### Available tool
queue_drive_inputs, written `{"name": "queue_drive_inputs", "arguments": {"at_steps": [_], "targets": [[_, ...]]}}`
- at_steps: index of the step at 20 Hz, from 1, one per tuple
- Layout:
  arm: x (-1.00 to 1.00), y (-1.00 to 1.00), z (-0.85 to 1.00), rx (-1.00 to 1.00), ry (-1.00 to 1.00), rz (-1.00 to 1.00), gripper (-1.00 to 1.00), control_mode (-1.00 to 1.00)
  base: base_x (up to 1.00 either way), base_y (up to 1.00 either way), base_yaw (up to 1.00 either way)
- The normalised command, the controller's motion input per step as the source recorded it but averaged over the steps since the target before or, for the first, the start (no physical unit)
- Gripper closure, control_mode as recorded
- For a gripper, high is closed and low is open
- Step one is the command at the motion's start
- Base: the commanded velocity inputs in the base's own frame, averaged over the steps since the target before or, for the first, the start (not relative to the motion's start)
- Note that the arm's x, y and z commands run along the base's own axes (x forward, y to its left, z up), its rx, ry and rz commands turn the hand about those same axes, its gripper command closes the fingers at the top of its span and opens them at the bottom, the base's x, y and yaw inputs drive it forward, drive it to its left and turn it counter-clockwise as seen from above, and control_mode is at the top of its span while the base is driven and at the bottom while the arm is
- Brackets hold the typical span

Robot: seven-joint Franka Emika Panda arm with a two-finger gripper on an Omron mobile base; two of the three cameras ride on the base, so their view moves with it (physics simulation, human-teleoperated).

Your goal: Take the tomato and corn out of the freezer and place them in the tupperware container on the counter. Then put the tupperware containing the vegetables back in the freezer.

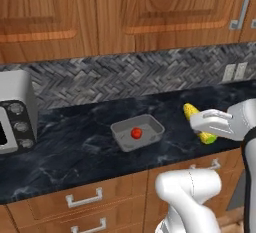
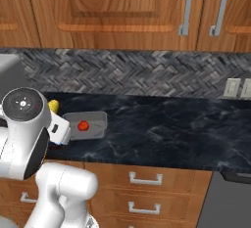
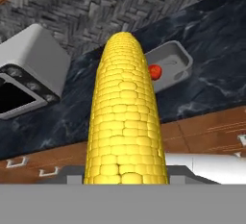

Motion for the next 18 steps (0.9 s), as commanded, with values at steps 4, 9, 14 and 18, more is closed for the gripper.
{"name": "queue_drive_inputs", "arguments": {"at_steps": [4, 9, 14, 18], "targets": [[0.68, 0.22, -0.01, 0.02, 0.17, -0.02, 1.00, -1.00, 0.00, 0.00, 0.00], [0.98, 0.95, -0.40, 0.00, 0.30, -0.23, 1.00, -1.00, 0.00, 0.00, 0.00], [1.00, 0.28, -0.68, 0.00, 0.14, -0.24, 1.00, -1.00, 0.00, 0.00, 0.00], [0.97, 0.00, -0.68, 0.01, 0.05, -0.03, 1.00, -1.00, 0.00, 0.00, 0.00]]}}
